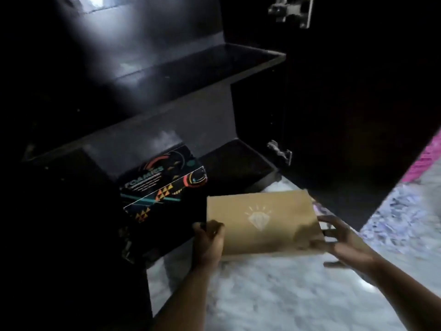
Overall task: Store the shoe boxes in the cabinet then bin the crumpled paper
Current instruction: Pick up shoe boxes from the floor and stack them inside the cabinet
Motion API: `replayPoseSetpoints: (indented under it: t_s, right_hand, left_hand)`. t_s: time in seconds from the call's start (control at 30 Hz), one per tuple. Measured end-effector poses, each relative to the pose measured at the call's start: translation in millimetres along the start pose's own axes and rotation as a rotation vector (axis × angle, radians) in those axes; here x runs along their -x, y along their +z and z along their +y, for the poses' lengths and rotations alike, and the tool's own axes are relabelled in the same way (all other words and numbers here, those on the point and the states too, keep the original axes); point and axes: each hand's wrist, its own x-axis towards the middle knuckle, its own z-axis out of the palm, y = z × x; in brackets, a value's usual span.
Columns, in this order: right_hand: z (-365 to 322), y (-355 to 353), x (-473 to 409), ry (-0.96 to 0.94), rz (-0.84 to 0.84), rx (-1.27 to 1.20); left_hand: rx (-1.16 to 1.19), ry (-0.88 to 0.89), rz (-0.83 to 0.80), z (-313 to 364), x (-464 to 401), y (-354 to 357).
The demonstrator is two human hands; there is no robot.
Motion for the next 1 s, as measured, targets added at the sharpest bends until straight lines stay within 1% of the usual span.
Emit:
replayPoseSetpoints:
  t_s: [0.07, 0.13, 0.23, 0.33, 0.4, 0.5, 0.53, 0.6, 0.63, 0.67, 0.73, 0.77, 0.8, 0.83, 0.87, 0.93, 1.0]
  right_hand:
    - [-37.9, 30.6, -30.0, -0.158, 0.008, -0.003]
    - [-76.7, 63.7, -61.7, -0.303, 0.016, -0.027]
    - [-125.1, 112.2, -111.0, -0.459, 0.041, -0.118]
    - [-156.1, 163.1, -151.0, -0.6, 0.007, -0.091]
    - [-163.7, 193.1, -170.3, -0.647, -0.051, -0.065]
    - [-163.5, 234.2, -189.4, -0.673, -0.131, 0.13]
    - [-163.3, 246.1, -194.3, -0.682, -0.137, 0.204]
    - [-165.8, 265.9, -204.4, -0.677, -0.15, 0.275]
    - [-169.9, 274.3, -208.2, -0.673, -0.15, 0.305]
    - [-175.2, 282.3, -212.2, -0.683, -0.139, 0.343]
    - [-184.8, 296.6, -221.4, -0.7, -0.105, 0.446]
    - [-189.2, 302.2, -224.7, -0.69, -0.098, 0.486]
    - [-193.2, 306.1, -229.0, -0.677, -0.095, 0.525]
    - [-196.9, 308.8, -231.7, -0.656, -0.104, 0.553]
    - [-200.4, 310.7, -233.1, -0.635, -0.123, 0.571]
    - [-207.7, 308.3, -226.8, -0.596, -0.157, 0.606]
    - [-204.0, 296.4, -213.9, -0.595, -0.111, 0.617]
  left_hand:
    - [0.017, 0.047, 0.098, 13.5, -26.9, -26.7]
    - [0.087, 0.086, 0.186, 26.0, -57.0, -53.4]
    - [0.219, 0.126, 0.321, 39.4, -90.6, -85.0]
    - [0.319, 0.142, 0.506, 42.8, -123.1, -110.2]
    - [0.319, 0.128, 0.593, 32.8, -144.9, -122.0]
    - [0.182, 0.051, 0.727, 13.8, -165.7, -133.3]
    - [0.169, 0.012, 0.757, 16.1, -166.7, -133.6]
    - [0.177, -0.032, 0.824, 23.3, -172.2, -137.1]
    - [0.183, -0.078, 0.829, 27.0, -178.5, -139.9]
    - [0.201, -0.147, 0.787, 30.0, -184.7, -143.5]
    - [0.269, -0.269, 0.627, 42.3, -193.7, -149.2]
    - [0.342, -0.29, 0.562, 46.4, -198.9, -151.1]
    - [0.404, -0.31, 0.547, 48.6, -201.8, -150.9]
    - [0.392, -0.327, 0.535, 49.3, -203.8, -149.1]
    - [0.371, -0.338, 0.537, 50.7, -201.3, -144.1]
    - [0.309, -0.297, 0.55, 46.5, -189.7, -130.5]
    - [0.159, -0.221, 0.568, 36.8, -170.4, -113.8]
